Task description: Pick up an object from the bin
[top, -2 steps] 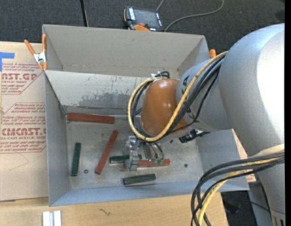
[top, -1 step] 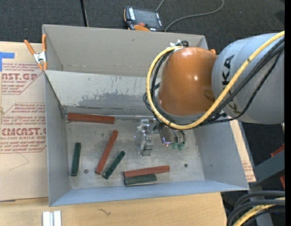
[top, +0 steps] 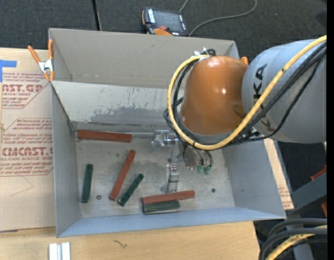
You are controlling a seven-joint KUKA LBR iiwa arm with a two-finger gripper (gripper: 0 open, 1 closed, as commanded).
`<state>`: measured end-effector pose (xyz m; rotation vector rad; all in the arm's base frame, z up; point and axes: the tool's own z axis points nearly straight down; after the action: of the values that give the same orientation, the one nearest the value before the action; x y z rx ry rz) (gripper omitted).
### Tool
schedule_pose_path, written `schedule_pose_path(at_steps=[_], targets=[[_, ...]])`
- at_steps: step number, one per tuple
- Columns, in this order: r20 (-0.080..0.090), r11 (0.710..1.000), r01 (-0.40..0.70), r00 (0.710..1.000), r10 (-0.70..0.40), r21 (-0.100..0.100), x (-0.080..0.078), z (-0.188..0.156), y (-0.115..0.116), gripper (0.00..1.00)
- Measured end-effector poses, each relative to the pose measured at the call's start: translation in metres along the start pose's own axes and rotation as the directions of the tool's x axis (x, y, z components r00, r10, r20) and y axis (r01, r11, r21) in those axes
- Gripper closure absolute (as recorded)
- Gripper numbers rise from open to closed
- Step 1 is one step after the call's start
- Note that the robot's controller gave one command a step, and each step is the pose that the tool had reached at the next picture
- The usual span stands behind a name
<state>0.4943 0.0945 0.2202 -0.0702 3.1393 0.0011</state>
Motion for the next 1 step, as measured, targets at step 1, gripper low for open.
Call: schedule_pose_path(at_steps=[1], targets=[[-0.001,0.949,0.314,0.949,-0.314,-0.001,0.0109,0.1295,0.0727,0.00]])
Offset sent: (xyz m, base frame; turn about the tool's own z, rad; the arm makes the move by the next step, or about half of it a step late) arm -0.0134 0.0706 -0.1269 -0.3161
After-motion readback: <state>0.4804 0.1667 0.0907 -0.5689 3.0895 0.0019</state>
